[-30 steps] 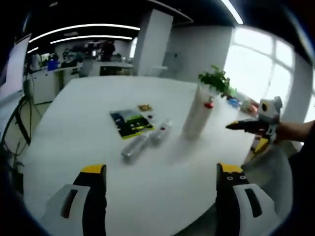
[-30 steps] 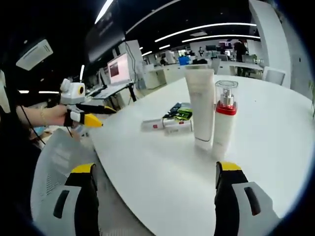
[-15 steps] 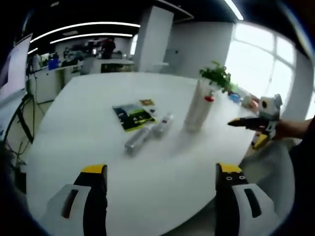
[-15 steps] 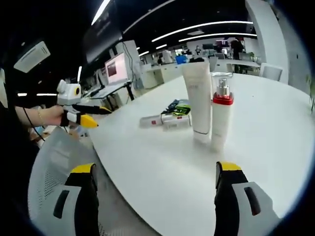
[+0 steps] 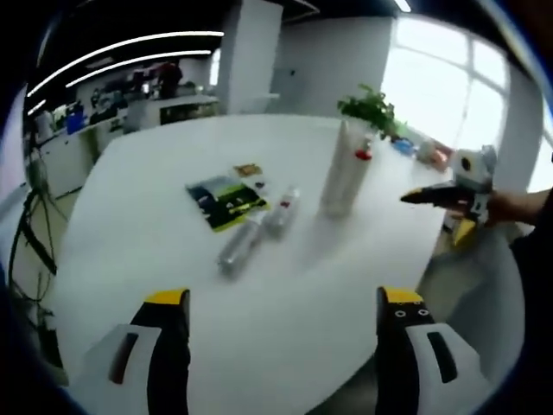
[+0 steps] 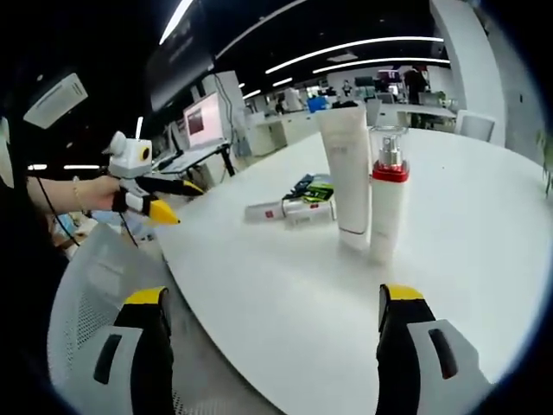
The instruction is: Arrange the skincare products in the storage area until every visible bottle or jar stands upright without overlapping.
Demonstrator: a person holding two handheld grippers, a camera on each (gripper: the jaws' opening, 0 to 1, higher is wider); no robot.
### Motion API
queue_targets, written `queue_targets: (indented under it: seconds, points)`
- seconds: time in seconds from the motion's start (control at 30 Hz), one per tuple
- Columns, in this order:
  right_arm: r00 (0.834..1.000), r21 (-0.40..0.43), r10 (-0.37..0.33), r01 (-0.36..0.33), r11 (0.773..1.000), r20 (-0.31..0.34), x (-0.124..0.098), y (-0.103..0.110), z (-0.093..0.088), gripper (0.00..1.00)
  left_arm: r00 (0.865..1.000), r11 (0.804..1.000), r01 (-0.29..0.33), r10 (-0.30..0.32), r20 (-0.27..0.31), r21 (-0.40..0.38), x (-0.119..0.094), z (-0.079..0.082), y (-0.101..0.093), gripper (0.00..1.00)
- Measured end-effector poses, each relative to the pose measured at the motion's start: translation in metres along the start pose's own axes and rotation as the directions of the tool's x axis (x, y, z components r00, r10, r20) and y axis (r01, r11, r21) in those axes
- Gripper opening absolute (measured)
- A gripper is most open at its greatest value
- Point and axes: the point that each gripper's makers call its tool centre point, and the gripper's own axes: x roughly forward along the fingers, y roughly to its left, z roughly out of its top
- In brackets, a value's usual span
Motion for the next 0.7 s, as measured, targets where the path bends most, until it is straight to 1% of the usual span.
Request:
queue_targets:
  seconds: [0.1, 0.23, 0.43, 0.47, 0.57, 0.7]
  points:
    - [1.0, -0.013, 0.006, -0.006, 1.0, -0.008, 0.001, 0.003, -0.001, 0.99, 1.0, 1.0, 0.008, -0.007, -0.028, 0.026, 0.006, 0.004, 0.002, 0.83]
    - [1.0, -0.019, 0.008, -0.008, 1.0, -0.01, 0.001, 0.004, -0.001, 0.99, 0.997, 0.998, 0.026, -0.022, -0.07, 0.056, 0.015, 0.004, 0.005, 0.82]
    - [1.0, -0.005, 0.011, -0.011, 1.0, -0.009, 0.001, 0.003, -0.003, 0.99, 0.994, 0.997, 0.04, -0.032, -0.1, 0.073, 0.023, 0.007, 0.008, 0.81]
    - [1.0, -0.004, 0.012, -0.012, 1.0, -0.011, 0.001, 0.003, -0.003, 0.99, 0.993, 0.996, 0.046, -0.037, -0.113, 0.08, 0.025, 0.007, 0.006, 0.8]
    - [1.0, -0.011, 0.019, -0.02, 1.0, -0.021, 0.003, 0.005, -0.005, 0.99, 0.989, 0.994, 0.049, -0.034, -0.141, 0.1, 0.029, 0.007, 0.011, 0.78]
    - [0.999, -0.018, 0.026, -0.027, 0.999, -0.033, 0.004, 0.007, -0.007, 0.99, 0.987, 0.991, 0.052, -0.032, -0.157, 0.122, 0.033, 0.014, 0.018, 0.77]
